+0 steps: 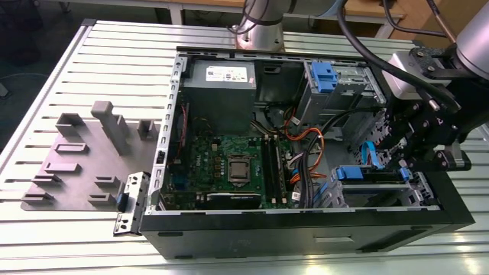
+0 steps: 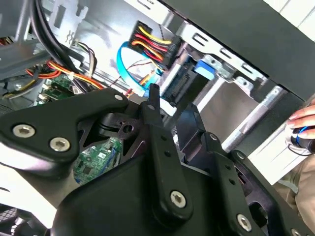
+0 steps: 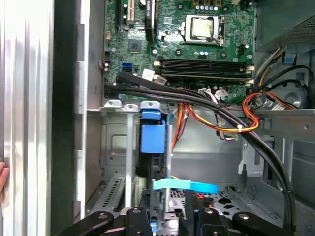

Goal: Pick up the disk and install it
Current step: 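Insert the second disk wire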

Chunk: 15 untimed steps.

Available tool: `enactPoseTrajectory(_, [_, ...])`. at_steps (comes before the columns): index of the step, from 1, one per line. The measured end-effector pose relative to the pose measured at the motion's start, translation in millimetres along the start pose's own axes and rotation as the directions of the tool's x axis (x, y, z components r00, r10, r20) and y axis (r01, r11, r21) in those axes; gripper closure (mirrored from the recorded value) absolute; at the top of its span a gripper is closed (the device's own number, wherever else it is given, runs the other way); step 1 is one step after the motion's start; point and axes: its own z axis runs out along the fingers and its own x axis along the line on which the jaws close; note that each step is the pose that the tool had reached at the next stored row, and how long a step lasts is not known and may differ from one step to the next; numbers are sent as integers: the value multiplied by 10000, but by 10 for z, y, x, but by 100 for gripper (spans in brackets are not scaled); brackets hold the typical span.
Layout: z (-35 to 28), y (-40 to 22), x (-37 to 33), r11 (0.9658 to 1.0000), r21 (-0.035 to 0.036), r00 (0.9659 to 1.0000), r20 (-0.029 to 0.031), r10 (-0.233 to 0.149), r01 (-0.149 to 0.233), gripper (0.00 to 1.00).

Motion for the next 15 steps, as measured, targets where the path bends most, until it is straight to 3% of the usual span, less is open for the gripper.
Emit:
enactPoseTrajectory(6, [21,-1,-127,10000,0,10000,0,1,-1,59])
enactPoseTrajectory(15, [56,-59,-189,10000,0,10000,-1,1,-1,59])
